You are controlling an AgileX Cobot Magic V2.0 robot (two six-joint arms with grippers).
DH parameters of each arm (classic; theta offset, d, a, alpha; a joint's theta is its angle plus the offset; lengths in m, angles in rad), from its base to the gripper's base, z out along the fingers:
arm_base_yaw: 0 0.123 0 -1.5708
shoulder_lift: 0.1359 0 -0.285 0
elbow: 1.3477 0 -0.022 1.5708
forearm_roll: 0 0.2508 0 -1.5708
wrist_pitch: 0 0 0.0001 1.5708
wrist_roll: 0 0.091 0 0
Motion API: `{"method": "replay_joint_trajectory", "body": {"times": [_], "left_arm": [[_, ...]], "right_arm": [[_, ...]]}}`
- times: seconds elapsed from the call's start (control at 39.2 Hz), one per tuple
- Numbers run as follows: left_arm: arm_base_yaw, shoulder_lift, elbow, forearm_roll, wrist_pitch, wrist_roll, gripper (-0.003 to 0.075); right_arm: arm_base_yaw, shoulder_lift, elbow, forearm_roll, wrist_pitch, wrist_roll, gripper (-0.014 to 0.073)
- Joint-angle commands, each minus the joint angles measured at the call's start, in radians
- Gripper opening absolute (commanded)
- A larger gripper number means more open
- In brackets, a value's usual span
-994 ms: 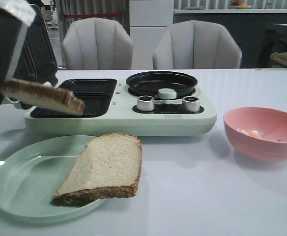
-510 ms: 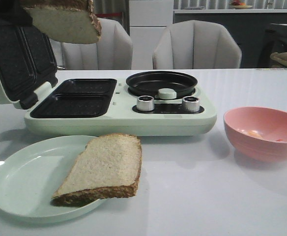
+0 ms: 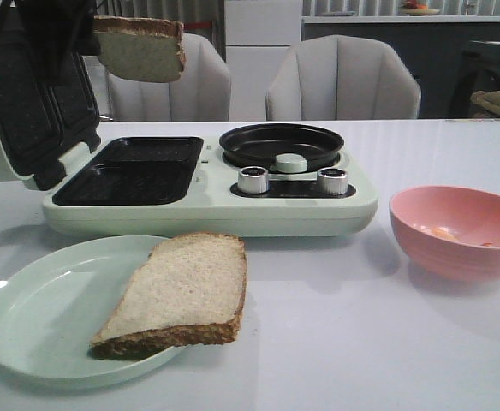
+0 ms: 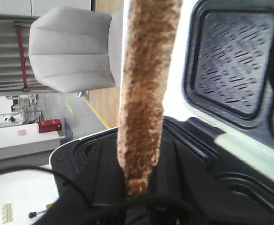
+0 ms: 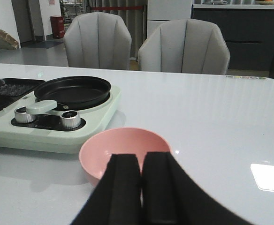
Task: Make breakfast with bread and shrimp
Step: 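Lift the bread slice and carry it over the sandwich maker plates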
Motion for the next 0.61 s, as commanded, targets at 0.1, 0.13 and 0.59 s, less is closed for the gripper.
{"method": "replay_joint_trajectory", "body": {"times": [0.1,0.13,0.59], "left_arm": [[0.044,0.085,-0.159,0.066,-0.062,-0.012,0.0113],[0.049,0.103,-0.17,0.07,-0.072,-0.012,0.0114],[0.1,0.271,-0.196,0.09,-0.172,-0.012,0.0116]], "right_arm": [[-0.005,-0.021,-0.016,-0.006,-0.077,-0.008,0.0174],[-0.005,-0.021,-0.016,-0.006,-0.077,-0.008,0.0174],[-0.005,-0.021,-0.016,-0.006,-0.077,-0.008,0.0174]]}}
